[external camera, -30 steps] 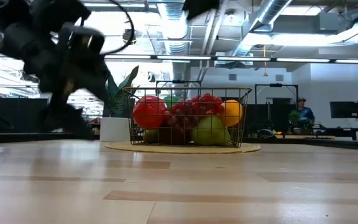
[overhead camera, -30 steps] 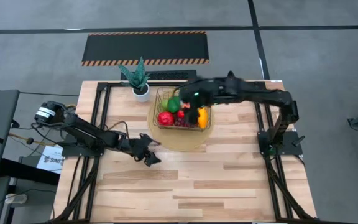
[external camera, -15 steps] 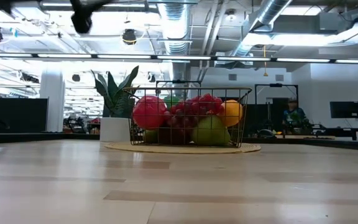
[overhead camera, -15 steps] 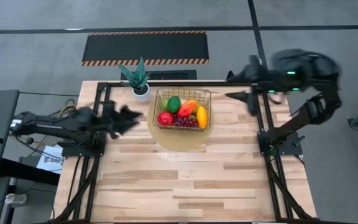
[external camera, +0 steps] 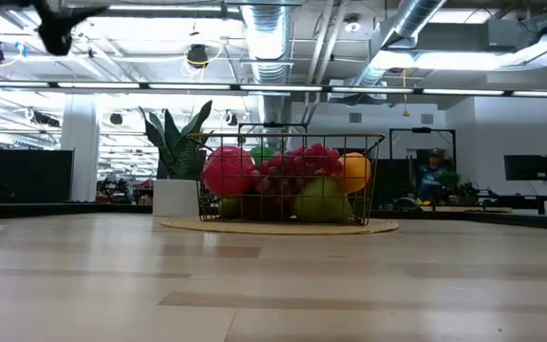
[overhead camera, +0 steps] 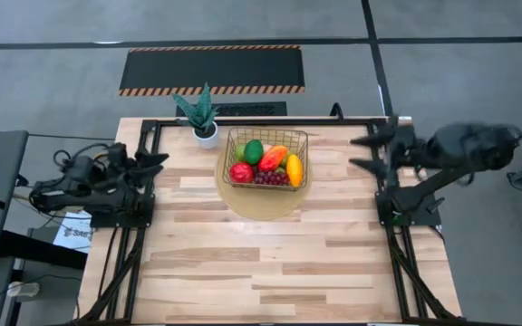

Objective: Build produce basket
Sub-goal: Return to Home Position

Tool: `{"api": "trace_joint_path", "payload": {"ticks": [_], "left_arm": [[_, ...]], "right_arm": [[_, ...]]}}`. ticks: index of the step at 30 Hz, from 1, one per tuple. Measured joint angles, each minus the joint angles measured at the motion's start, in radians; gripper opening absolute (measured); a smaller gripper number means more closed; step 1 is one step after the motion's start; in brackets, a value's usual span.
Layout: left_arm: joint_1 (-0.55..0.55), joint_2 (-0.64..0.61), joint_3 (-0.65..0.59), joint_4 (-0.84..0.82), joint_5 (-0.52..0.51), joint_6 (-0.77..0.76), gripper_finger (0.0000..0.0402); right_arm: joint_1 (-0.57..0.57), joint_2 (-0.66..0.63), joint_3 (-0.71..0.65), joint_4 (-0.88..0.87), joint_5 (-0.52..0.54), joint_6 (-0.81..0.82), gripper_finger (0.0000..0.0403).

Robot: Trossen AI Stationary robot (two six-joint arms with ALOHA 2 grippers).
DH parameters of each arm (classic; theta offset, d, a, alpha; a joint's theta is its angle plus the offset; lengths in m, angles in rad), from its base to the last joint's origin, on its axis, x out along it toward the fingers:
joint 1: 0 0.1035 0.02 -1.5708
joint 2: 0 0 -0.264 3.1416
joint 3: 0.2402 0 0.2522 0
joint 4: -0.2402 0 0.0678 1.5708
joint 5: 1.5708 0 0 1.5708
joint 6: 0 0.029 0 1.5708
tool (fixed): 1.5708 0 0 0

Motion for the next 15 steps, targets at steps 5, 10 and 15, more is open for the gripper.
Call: {"api": "trace_joint_path", "payload": {"ticks": [5, 10, 15], "left_arm": [[0.000, 0.043, -0.001, -0.040, -0.001, -0.008, 0.0316], [0.000, 0.114, -0.002, -0.029, -0.002, 0.035, 0.0316], [0.000, 0.203, -0.002, -0.032, 0.017, 0.050, 0.0316]], "right_arm": [[0.087, -0.206, -0.502, 0.442, 0.130, 0.028, 0.0249], [0.135, -0.368, -0.921, 0.960, 0.164, -0.018, 0.0249], [0.161, -0.451, -1.189, 1.351, 0.165, -0.072, 0.0249]]}}
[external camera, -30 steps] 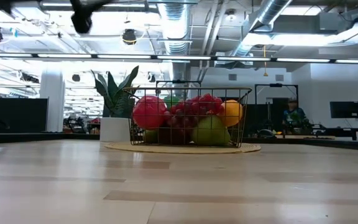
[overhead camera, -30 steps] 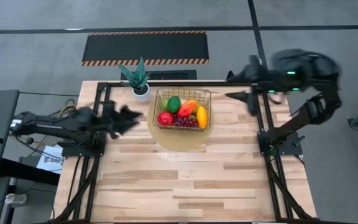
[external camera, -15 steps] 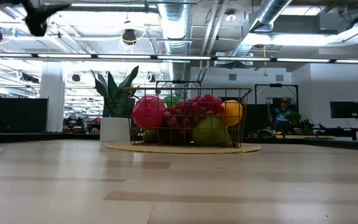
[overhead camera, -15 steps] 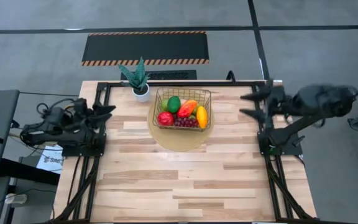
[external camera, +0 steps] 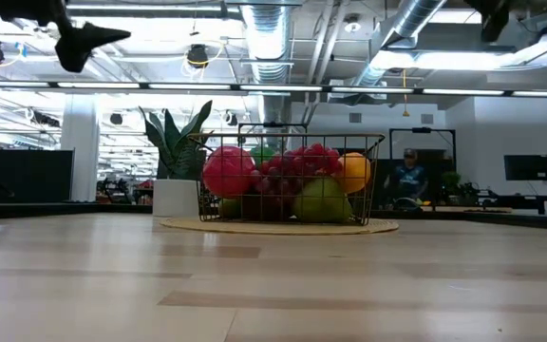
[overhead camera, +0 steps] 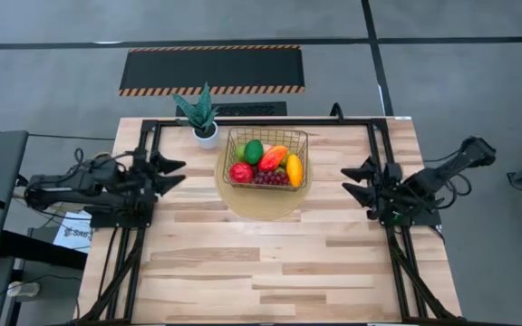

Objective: Build produce basket
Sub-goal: Return to Home Position

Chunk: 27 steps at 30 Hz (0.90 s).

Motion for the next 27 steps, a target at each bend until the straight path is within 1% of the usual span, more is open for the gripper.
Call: {"api": "trace_joint_path", "payload": {"ticks": [3, 6, 7, 9, 12, 14, 16, 19, 24, 27], "left_arm": [[-0.006, 0.076, 0.000, 0.006, 0.010, 0.001, 0.0316], [-0.026, 0.161, -0.001, 0.021, 0.017, 0.017, 0.0316], [-0.036, 0.193, -0.013, 0.065, 0.018, 0.028, 0.0316], [-0.057, 0.232, -0.068, 0.226, 0.040, 0.049, 0.0316], [-0.080, 0.281, -0.175, 0.475, 0.119, 0.074, 0.0316], [-0.081, 0.289, -0.235, 0.508, 0.149, 0.068, 0.0316], [-0.073, 0.262, -0.277, 0.488, 0.144, 0.020, 0.0316], [-0.042, 0.164, -0.293, 0.433, 0.137, 0.004, 0.0316], [0.005, -0.064, -0.278, 0.232, 0.127, 0.019, 0.0316], [0.010, -0.185, -0.278, 0.040, 0.073, -0.005, 0.0316]], "right_arm": [[0.011, -0.002, -0.094, 0.183, -0.001, -0.047, 0.0249], [0.009, -0.001, -0.161, 0.300, -0.001, -0.083, 0.0249], [0.006, -0.002, -0.183, 0.328, -0.001, -0.090, 0.0249], [-0.003, -0.002, -0.215, 0.380, -0.001, -0.095, 0.0249], [-0.008, -0.016, -0.263, 0.443, -0.001, -0.095, 0.0249], [-0.008, -0.028, -0.285, 0.465, -0.001, -0.094, 0.0249], [-0.008, -0.048, -0.308, 0.492, -0.002, -0.094, 0.0249], [-0.008, -0.108, -0.324, 0.521, -0.001, -0.116, 0.0249], [0.012, -0.238, -0.325, 0.501, -0.001, -0.251, 0.0249], [0.027, -0.309, -0.325, 0.422, -0.001, -0.317, 0.0249]]}}
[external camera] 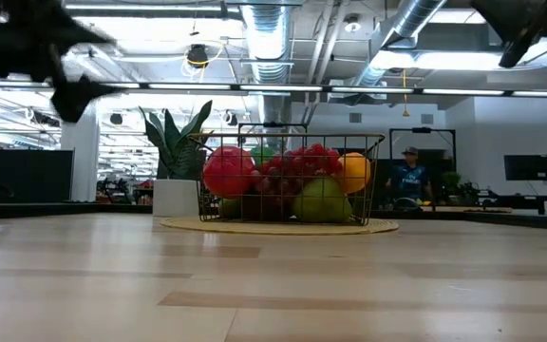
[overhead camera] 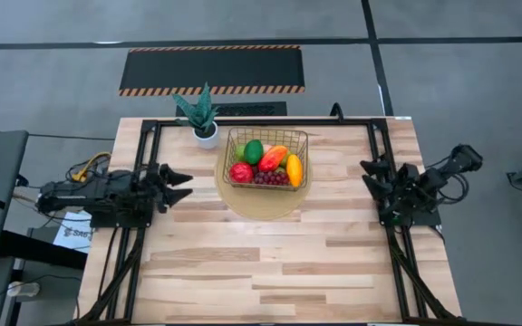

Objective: Build produce basket
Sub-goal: Return to Home Position

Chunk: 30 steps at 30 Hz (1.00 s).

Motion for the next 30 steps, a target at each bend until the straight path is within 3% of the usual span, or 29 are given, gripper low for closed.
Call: {"api": "trace_joint_path", "payload": {"ticks": [4, 11, 23, 30], "left_arm": [[0.000, -0.003, -0.026, -0.107, -0.071, -0.059, 0.0316], [-0.005, 0.035, -0.090, 0.058, -0.064, -0.004, 0.0316], [-0.005, 0.036, -0.090, 0.058, -0.069, 0.046, 0.0316], [-0.005, 0.036, -0.091, 0.058, -0.071, 0.037, 0.0316]], "right_arm": [[0.010, -0.069, 0.000, -0.203, -0.003, 0.039, 0.0249], [-0.009, -0.078, -0.001, -0.478, -0.005, 0.246, 0.0249], [-0.069, -0.079, -0.002, -0.726, -0.002, 0.367, 0.0249], [-0.081, -0.079, -0.003, -0.734, -0.006, 0.392, 0.0249]]}}
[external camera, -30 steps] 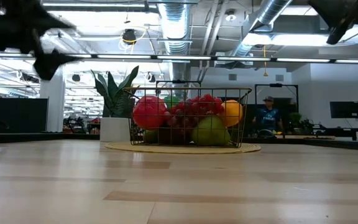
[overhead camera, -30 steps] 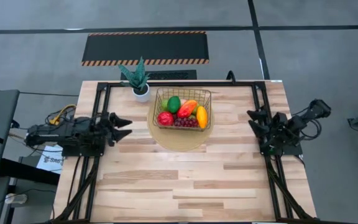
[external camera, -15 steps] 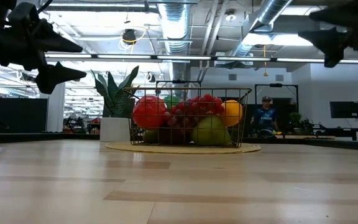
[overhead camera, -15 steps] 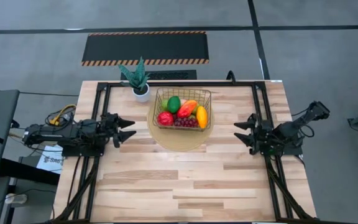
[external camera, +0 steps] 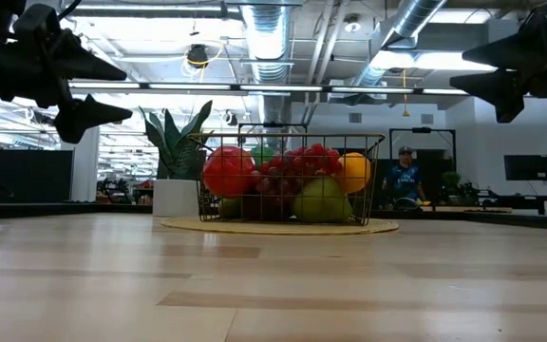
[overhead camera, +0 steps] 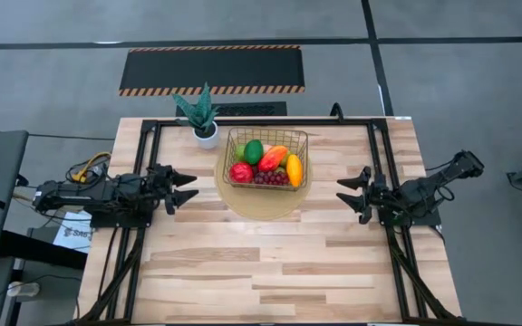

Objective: Build produce basket
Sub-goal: Return to Home Position

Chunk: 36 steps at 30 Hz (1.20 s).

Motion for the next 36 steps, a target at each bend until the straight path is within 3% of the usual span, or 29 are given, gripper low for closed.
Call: {"api": "trace_joint_path", "payload": {"ticks": [36], "left_arm": [[0.000, 0.000, 0.000, 0.000, 0.001, -0.022, 0.0316]], "right_arm": [[0.004, 0.000, -0.002, -0.023, -0.003, -0.003, 0.0249]]}}
